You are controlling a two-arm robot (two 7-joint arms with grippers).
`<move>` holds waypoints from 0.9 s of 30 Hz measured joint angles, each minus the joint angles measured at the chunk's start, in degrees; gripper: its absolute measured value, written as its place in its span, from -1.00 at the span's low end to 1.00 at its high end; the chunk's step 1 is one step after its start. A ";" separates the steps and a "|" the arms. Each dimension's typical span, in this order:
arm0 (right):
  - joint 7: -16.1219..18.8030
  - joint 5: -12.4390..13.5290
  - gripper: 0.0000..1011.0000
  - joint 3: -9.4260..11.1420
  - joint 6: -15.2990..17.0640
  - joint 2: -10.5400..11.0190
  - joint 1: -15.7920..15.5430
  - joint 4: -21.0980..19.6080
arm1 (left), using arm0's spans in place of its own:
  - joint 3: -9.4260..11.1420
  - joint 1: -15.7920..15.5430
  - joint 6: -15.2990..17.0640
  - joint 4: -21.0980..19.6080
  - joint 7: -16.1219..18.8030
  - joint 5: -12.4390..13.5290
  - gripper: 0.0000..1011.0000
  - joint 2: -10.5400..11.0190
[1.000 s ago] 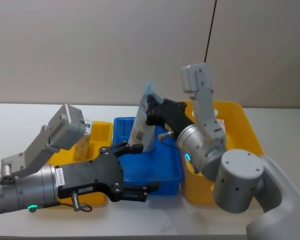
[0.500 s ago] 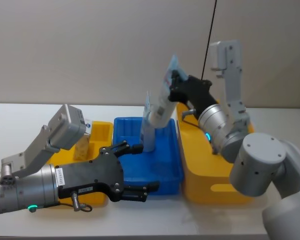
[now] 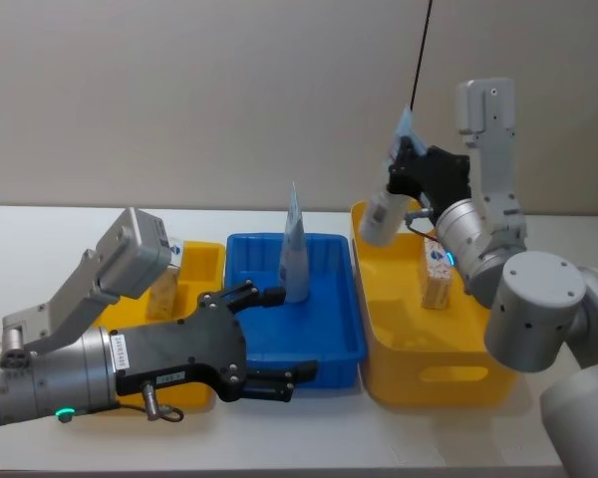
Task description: Bimanual collaborative sorting of washing and personal care products
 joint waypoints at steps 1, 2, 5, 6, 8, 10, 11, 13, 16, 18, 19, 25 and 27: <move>-0.14 -0.25 -1.00 0.06 -0.03 0.05 0.12 0.38 | 0.00 0.00 0.00 0.00 0.00 0.00 0.98 0.00; -0.32 -0.46 -1.00 0.11 -0.06 0.10 0.23 0.79 | 0.00 0.00 0.00 0.00 0.00 0.00 0.98 0.00; -0.83 -1.28 -1.00 0.25 -0.15 0.33 0.65 2.40 | 0.00 0.00 0.00 0.00 0.00 0.00 0.98 0.00; -0.93 -1.46 -1.00 0.30 -0.19 0.37 0.70 2.80 | 0.00 0.00 0.00 0.00 0.00 0.00 0.98 0.00; -1.29 -2.01 -1.00 0.37 -0.27 0.44 0.89 4.08 | 0.00 0.00 0.00 0.00 0.00 0.00 0.98 0.00; -1.58 -2.35 -1.00 0.44 -0.40 0.46 1.00 4.81 | 0.00 0.00 0.00 0.00 0.00 0.00 0.98 0.00; -1.80 -2.62 -1.00 0.51 -0.51 0.45 1.09 5.80 | 0.00 0.00 0.00 0.00 0.00 0.00 0.98 0.00; -2.19 -3.06 -1.00 0.59 -0.74 0.37 1.21 6.95 | 0.00 0.00 0.00 0.00 0.00 0.00 0.98 0.00; -2.55 -3.40 -0.96 0.68 -0.95 0.26 1.31 8.32 | 0.00 0.00 0.00 0.00 0.00 0.00 0.98 0.00; -2.88 -3.72 -0.91 0.77 -1.19 0.08 1.41 9.39 | 0.00 0.00 0.00 0.00 0.00 0.00 0.98 0.00; -3.03 -3.83 -0.89 0.81 -1.29 -0.01 1.47 9.87 | 0.00 0.00 0.00 0.00 0.00 0.00 0.98 0.00; -3.89 -4.29 -0.54 1.24 -1.89 -0.75 1.82 12.29 | 0.00 0.00 0.00 0.00 0.00 0.00 0.98 0.00; -4.12 -4.38 -0.40 1.40 -2.17 -1.00 1.95 12.85 | 0.00 0.00 0.00 0.00 0.00 0.00 0.98 0.00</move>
